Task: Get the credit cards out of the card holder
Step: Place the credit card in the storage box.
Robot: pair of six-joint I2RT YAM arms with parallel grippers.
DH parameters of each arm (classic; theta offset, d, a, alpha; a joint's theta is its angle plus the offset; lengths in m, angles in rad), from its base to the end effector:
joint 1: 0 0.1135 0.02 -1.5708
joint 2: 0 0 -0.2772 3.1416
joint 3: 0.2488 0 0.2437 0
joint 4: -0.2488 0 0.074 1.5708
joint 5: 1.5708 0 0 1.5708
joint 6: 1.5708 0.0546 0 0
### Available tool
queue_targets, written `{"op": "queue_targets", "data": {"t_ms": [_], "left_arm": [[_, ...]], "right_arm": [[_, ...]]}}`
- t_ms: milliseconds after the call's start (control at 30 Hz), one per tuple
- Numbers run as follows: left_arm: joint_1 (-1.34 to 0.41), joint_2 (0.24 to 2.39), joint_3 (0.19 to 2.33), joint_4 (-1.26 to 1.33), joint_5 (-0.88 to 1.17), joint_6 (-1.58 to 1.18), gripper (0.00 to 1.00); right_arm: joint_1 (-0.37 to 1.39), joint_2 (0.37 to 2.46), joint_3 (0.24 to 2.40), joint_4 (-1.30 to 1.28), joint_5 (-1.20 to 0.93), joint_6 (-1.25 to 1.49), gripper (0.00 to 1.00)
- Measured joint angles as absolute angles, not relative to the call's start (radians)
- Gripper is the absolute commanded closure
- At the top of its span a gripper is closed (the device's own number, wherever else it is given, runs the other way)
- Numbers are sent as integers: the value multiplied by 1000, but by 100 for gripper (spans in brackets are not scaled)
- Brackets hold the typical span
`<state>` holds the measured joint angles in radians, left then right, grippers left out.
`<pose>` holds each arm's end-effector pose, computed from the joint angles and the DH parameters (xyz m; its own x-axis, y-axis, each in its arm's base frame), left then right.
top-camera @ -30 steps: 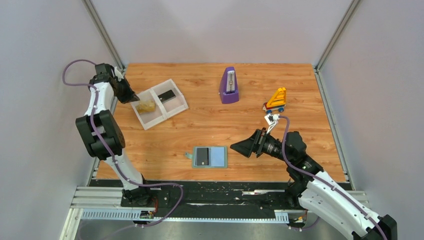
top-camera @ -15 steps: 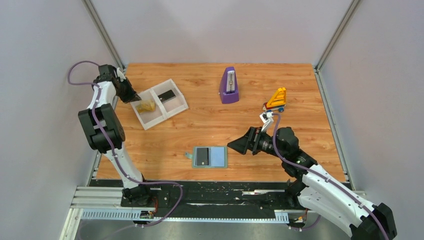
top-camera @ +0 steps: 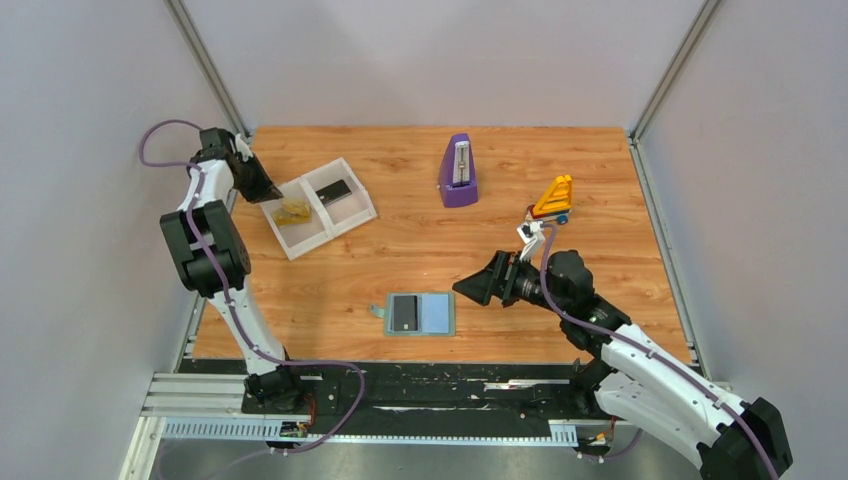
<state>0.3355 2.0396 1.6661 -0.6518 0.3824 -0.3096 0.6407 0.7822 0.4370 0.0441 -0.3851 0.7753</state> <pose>0.4333 0.1295 0.2239 -0.7315 -0.5544 -0.3970 -0.3627 0.8094 -0.4619 0.1360 0.1270 0.2485 -0.7589 0.2433 -0.6041 -0.4346 0.5016 0.7480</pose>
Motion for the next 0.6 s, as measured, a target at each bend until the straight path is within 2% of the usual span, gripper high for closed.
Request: {"op": "queue_targets", "data": {"t_ms": [333,400,433,500,600], "left_arm": [[336,2071,1714,-698,339,-293,55],[336,2075,1769,-733,326,-302,47],[336,2076,1799,-746,318,-309,39],[336,2076,1850,-756,299,-330,33],[335,2061,1874,-761,278,-372,31]], "right_arm": [[641,812,479,41,-377,768,0],[641,823,487,41,-377,770,0],[641,833,492,39,-377,773,0],[641,852,505,27,-376,776,1],[641,888,539,-17,-375,781,1]]}}
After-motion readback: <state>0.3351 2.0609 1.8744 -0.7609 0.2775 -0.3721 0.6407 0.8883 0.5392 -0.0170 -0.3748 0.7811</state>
